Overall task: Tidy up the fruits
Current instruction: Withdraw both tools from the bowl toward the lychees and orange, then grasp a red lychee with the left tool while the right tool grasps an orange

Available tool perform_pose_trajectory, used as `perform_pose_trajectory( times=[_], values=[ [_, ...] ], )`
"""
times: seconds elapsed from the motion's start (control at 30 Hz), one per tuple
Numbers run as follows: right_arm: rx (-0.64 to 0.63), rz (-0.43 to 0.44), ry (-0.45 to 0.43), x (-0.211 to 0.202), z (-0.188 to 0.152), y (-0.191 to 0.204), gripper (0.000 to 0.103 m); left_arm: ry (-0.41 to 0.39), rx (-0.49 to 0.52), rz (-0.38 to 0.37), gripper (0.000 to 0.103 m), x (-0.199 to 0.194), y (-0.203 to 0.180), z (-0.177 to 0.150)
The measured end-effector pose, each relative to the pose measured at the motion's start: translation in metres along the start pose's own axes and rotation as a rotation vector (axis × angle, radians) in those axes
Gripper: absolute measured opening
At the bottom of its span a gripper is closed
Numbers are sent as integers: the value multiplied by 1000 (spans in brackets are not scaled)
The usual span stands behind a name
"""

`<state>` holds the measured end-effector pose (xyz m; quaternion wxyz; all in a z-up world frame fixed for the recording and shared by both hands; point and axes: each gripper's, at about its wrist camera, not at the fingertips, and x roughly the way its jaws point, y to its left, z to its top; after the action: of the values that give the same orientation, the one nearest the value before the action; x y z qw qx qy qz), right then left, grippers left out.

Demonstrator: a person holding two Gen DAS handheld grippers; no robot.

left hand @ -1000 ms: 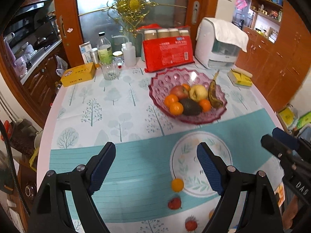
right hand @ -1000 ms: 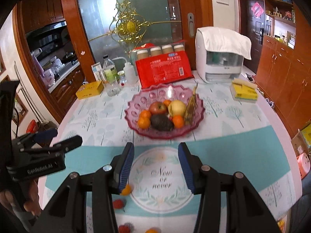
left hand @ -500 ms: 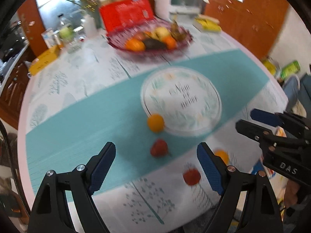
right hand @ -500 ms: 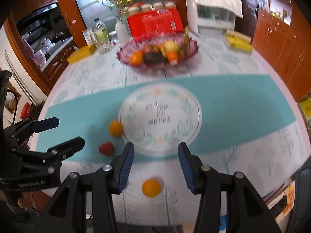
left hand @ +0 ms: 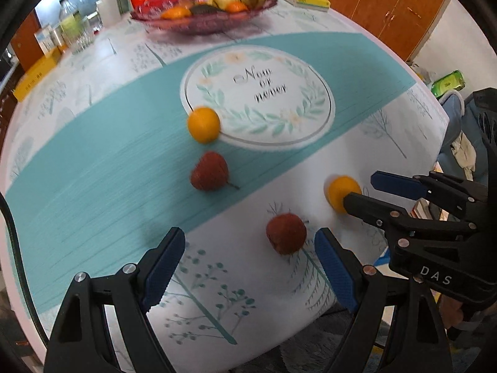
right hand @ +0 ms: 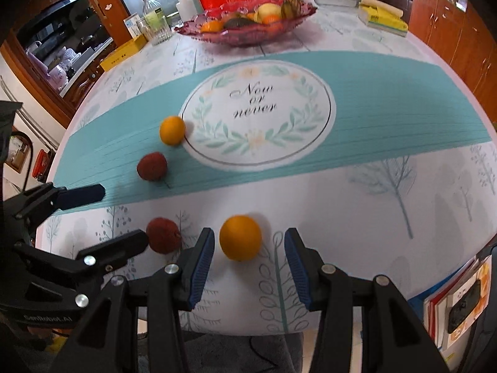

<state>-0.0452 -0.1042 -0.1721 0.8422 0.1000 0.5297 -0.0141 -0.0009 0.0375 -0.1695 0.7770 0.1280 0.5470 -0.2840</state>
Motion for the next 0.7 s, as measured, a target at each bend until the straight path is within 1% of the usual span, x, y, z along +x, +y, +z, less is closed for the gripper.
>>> perform_pose_trajectory(
  times=[0.1, 0.17, 0.23, 0.4, 0.5, 0.57, 0.63, 0.7],
  values=[
    [-10, 5, 0, 4, -4, 2, 40, 2, 5, -12, 83, 5, -4, -5],
    [-19, 14, 3, 7, -4, 4, 35, 0, 8, -13, 82, 7, -7, -6],
    [-25, 32, 6, 11, -4, 5, 32, -1, 12, -11, 75, 9, -9, -5],
    [-23, 54, -8, 14, -4, 5, 31, 10, 0, -15, 72, 13, -8, -5],
    [-18, 52, -11, 12, -6, 3, 30, 21, 8, -27, 65, 17, -12, -6],
    [-13, 52, -10, 11, -7, 1, 30, 25, 19, -28, 63, 20, -15, -6],
    [-5, 51, -12, 10, -7, -2, 30, 30, 22, -31, 55, 25, -18, -5],
    [-1, 54, -12, 9, -7, -4, 30, 41, 16, -39, 46, 29, -19, -4]
  ],
)
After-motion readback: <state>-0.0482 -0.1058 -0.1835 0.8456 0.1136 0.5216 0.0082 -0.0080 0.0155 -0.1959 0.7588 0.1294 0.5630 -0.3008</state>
